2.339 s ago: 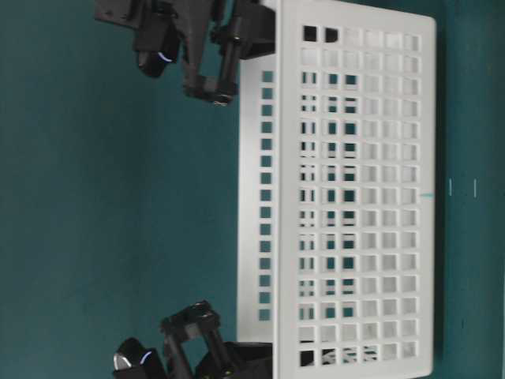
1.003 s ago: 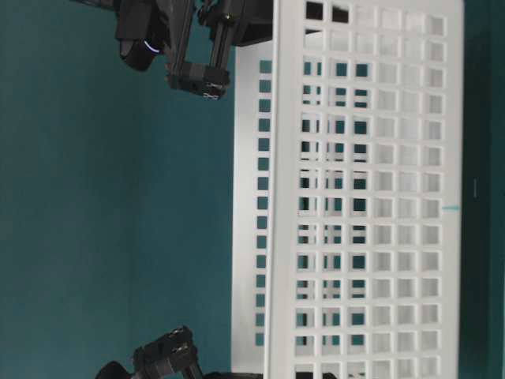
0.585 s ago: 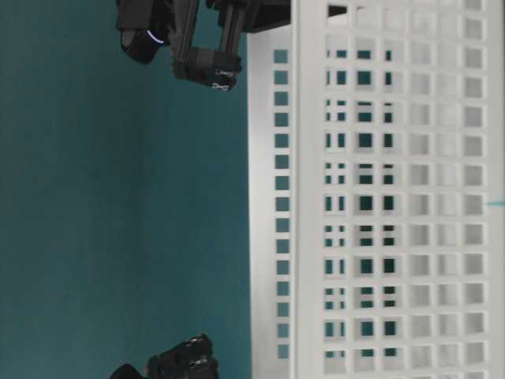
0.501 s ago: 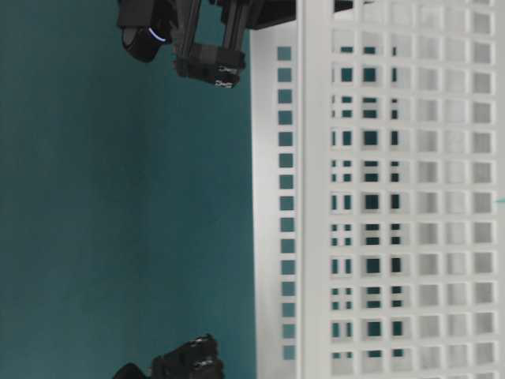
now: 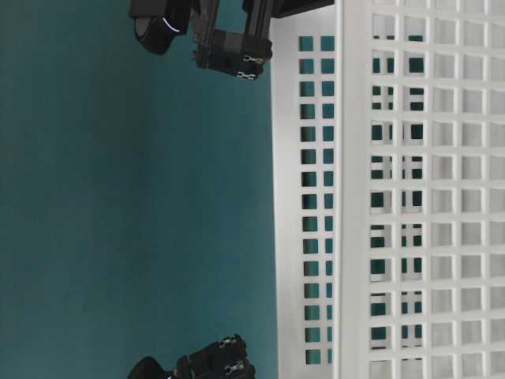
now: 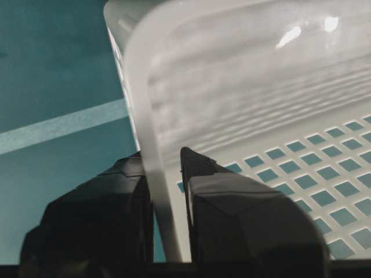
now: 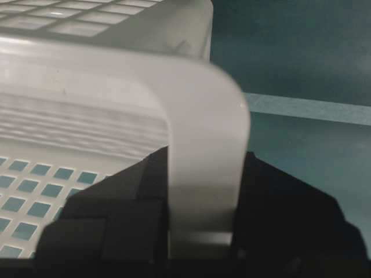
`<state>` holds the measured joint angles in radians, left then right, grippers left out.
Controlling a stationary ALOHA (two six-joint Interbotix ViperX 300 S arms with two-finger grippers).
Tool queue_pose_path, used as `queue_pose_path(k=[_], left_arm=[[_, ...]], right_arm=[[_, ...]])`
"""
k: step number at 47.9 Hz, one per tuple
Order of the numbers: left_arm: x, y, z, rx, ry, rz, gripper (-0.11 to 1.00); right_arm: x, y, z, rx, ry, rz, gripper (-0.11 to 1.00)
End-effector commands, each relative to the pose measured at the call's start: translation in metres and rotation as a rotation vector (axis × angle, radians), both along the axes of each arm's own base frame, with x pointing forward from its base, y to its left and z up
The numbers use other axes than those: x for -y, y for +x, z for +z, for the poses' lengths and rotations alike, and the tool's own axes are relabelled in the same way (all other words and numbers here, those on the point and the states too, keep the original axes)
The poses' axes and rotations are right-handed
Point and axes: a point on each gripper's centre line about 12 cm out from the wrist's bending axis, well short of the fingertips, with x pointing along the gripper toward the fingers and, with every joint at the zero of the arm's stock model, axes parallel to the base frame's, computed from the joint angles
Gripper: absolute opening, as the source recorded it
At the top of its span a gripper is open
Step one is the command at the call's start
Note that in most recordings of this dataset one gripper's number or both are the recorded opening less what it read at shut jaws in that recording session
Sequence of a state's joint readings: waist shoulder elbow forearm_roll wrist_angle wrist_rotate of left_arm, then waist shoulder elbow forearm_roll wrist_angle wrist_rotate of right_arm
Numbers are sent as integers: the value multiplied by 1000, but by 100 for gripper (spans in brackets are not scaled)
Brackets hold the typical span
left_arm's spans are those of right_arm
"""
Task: Lift the white basket with both hands.
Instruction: 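Lift the gripped basket upward with both grippers together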
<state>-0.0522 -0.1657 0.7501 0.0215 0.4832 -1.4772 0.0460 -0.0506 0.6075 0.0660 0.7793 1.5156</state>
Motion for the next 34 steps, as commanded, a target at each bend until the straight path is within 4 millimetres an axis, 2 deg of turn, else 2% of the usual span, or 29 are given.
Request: queue_pose_path(k=[1, 14, 34], left_arm=[[-1, 8, 11, 46, 4, -2, 7], [6, 18, 13, 54, 3, -20, 7], [6, 16, 11, 45, 3, -22, 7]], right_arm=[[-6, 2, 1, 16, -7, 31, 16], [-10, 2, 0, 14, -5, 37, 16], [-13, 3, 1, 20, 2, 36, 16]])
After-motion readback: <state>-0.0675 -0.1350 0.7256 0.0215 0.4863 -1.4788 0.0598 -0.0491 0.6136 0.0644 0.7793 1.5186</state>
